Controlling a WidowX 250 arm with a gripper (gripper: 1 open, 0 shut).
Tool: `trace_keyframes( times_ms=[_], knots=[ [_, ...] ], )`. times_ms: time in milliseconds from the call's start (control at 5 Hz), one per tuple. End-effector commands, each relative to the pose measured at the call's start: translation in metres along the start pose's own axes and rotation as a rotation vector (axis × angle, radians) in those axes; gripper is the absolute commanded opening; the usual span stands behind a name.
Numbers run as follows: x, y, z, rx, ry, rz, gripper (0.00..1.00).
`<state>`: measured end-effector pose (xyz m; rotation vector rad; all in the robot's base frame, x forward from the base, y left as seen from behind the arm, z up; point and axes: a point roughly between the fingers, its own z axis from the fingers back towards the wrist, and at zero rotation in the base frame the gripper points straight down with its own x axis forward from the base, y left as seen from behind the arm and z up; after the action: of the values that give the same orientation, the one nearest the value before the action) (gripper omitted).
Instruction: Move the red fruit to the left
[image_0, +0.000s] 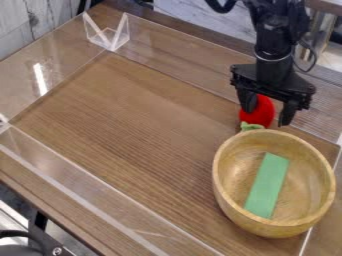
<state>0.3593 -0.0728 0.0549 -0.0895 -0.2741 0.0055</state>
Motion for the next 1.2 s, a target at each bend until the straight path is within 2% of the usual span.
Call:
trace_keyframes(
  times_ms=[0,1000],
  knots=[
    [0.0131,0.0024,0.0093,-0.007,-0.051,0.005,1.0],
    [0.0221,0.0071,0.0164,-0.002,-0.084,0.028,1.0]
  ],
)
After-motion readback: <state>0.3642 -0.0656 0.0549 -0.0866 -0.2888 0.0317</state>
